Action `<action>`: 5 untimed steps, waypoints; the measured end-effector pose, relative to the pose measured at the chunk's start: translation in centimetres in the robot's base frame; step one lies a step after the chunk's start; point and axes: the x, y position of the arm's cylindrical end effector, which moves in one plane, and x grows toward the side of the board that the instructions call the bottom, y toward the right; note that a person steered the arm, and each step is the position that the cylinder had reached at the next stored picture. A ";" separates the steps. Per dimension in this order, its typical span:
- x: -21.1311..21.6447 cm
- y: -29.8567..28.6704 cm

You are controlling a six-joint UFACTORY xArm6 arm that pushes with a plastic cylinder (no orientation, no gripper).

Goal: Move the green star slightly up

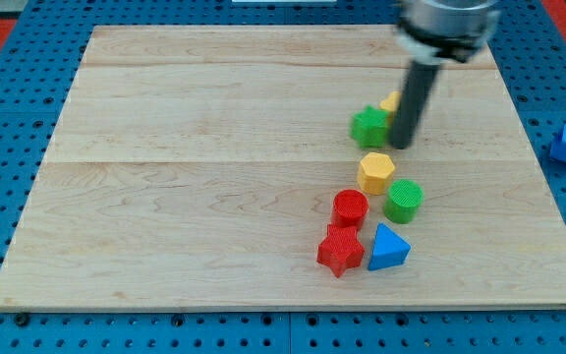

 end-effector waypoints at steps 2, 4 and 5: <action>0.3 -0.7; -5.2 -6.3; -4.3 -4.3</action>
